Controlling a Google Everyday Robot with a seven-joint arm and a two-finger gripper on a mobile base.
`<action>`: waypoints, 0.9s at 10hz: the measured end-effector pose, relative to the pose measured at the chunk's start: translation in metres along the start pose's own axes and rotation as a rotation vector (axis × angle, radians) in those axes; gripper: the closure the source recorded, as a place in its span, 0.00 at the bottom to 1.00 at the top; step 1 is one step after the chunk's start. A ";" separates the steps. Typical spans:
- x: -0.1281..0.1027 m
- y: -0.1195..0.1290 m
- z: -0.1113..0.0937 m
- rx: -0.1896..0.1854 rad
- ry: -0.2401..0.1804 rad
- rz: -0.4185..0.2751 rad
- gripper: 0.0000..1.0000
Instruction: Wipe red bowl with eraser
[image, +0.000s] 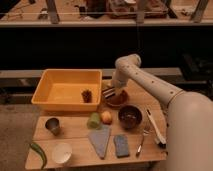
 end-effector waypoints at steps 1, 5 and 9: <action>-0.003 0.012 -0.003 -0.006 -0.007 -0.008 0.86; 0.004 0.044 -0.012 -0.027 -0.011 -0.024 0.86; 0.056 0.049 -0.027 -0.007 0.061 0.052 0.86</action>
